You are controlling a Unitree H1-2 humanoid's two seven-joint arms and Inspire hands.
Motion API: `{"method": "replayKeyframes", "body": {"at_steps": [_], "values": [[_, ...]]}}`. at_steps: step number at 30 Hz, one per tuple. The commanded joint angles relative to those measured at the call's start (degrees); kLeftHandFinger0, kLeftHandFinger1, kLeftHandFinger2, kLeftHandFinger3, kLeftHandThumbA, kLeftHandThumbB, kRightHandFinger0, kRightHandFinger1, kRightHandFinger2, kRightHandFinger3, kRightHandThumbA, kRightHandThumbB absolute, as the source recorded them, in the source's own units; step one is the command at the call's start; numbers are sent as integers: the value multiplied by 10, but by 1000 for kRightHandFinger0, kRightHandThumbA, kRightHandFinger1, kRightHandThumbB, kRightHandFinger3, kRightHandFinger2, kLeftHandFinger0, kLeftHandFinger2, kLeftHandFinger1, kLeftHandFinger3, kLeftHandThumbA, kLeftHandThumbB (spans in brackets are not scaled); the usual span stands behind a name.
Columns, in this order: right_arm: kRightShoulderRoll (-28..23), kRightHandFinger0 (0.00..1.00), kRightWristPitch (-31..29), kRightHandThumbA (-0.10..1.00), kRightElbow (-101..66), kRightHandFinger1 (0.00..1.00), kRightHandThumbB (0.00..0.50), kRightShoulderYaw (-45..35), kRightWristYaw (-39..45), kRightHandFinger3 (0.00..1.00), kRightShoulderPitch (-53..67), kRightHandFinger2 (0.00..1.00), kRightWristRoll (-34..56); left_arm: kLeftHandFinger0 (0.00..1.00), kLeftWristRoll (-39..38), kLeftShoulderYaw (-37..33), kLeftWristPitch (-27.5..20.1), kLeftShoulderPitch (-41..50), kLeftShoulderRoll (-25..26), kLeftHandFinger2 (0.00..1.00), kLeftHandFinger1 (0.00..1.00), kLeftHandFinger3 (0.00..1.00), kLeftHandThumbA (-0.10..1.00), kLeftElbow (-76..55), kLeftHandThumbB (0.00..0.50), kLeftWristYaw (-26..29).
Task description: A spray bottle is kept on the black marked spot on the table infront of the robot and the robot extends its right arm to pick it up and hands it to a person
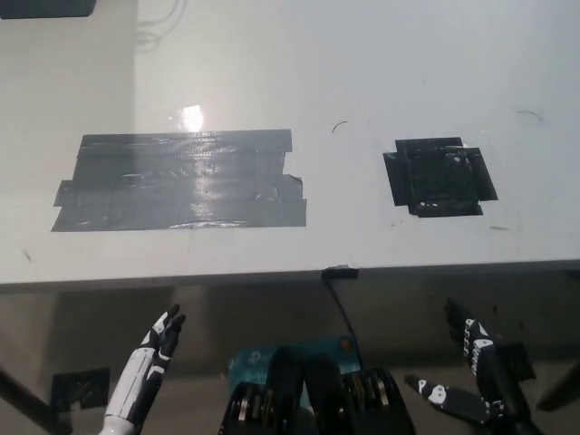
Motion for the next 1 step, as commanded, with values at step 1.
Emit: {"method": "replayKeyframes", "body": {"at_steps": [1], "values": [[6,1000,-46,880,-2,1000,366,0,1,1000,-11,1000,-12,1000,3,0,-26,4,0,1000,1000,1000,1000,-20,340,5]]}}
